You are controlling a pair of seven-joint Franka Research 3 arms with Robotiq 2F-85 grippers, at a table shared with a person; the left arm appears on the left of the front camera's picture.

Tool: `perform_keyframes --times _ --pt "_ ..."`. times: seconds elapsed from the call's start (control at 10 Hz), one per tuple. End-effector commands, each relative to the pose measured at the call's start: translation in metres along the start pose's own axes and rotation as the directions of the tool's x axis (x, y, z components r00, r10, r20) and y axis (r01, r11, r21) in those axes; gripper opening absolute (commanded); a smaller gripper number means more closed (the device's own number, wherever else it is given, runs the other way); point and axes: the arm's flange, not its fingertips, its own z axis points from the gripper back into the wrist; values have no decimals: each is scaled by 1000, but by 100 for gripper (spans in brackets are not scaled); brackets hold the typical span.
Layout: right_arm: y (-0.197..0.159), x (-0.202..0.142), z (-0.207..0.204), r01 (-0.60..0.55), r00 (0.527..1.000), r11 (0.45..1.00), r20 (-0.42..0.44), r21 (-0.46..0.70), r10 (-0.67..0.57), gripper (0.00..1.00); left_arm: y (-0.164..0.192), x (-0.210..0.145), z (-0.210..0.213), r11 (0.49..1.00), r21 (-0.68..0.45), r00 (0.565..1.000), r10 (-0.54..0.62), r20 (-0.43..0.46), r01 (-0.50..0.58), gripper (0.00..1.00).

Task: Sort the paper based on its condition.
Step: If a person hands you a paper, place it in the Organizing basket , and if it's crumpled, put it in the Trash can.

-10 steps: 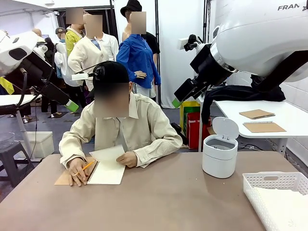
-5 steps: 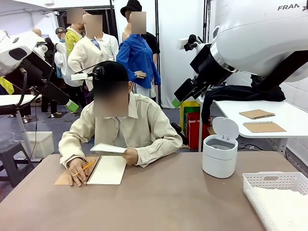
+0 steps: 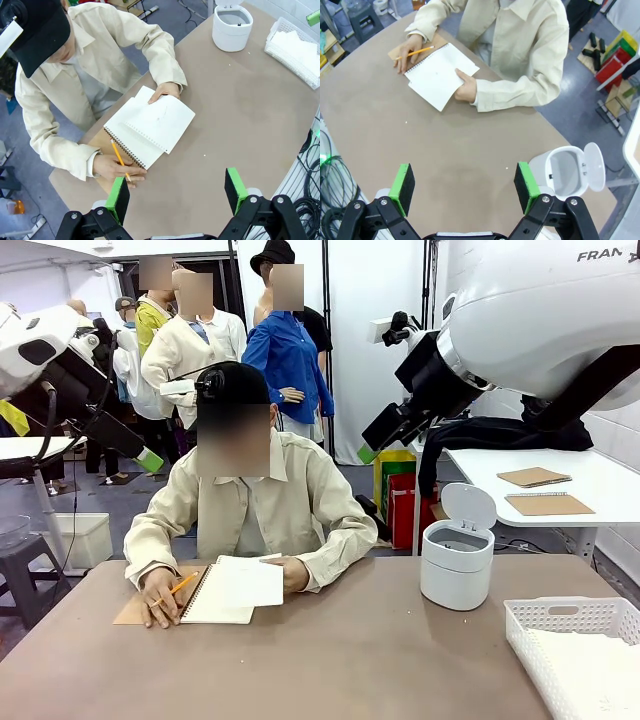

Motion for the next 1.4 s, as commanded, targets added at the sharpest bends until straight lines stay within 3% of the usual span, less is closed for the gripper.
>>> perform_keyframes --times 0.0,1.3 --pt "0 0 0 2 1000 1000 -5 1 -2 100 0 0 -1 1000 -1 1000 4 -1 -4 100" --pt "0 0 0 2 1000 1000 -5 1 -2 100 0 0 -1 1000 -1 1000 4 -1 -4 100"
